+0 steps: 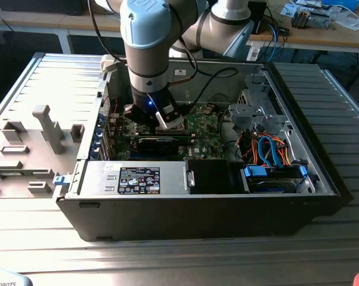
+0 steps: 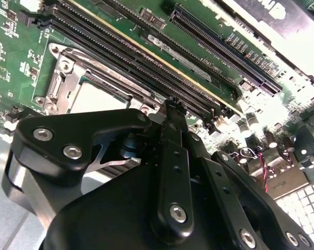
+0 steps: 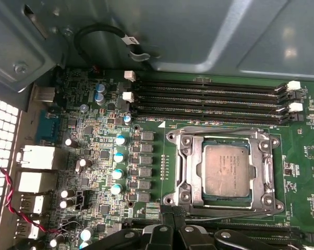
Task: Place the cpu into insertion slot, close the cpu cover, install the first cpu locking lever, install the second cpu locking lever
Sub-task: 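Install the second cpu locking lever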
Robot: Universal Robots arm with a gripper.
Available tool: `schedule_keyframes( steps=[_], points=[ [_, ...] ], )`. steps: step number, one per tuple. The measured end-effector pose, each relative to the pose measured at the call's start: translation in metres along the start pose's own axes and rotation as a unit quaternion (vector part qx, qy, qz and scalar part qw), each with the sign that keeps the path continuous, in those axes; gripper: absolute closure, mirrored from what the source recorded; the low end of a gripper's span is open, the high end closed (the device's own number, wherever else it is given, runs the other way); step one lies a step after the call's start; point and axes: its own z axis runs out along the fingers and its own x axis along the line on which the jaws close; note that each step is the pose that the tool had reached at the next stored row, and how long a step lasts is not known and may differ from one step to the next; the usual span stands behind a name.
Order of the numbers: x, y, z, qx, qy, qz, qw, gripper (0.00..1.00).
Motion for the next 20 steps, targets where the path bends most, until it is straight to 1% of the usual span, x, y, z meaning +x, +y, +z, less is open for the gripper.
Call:
schedule_keyframes(
  steps=[5, 7, 11, 13, 16, 18, 20],
  points=[
    [0.0001, -0.0006, 0.0040, -0.0005, 0.0002, -0.001, 1.00000, 0.89],
    [0.0001, 0.0003, 0.0056, -0.0010, 0.0003, -0.002, 1.00000, 0.89],
    [-0.0001, 0.0029, 0.0072, -0.0042, 0.0010, -0.006, 0.99997, 0.89],
    [0.0001, 0.0029, 0.0082, -0.0056, 0.0011, -0.007, 0.99996, 0.89],
    [0.0001, 0.0026, 0.0103, -0.0089, 0.0009, -0.008, 0.99992, 0.89],
    [0.0000, 0.0025, 0.0108, -0.0095, 0.0011, -0.009, 0.99991, 0.89],
    [0.0000, 0.0025, 0.0110, -0.0089, 0.0013, -0.010, 0.99991, 0.89]
  ],
)
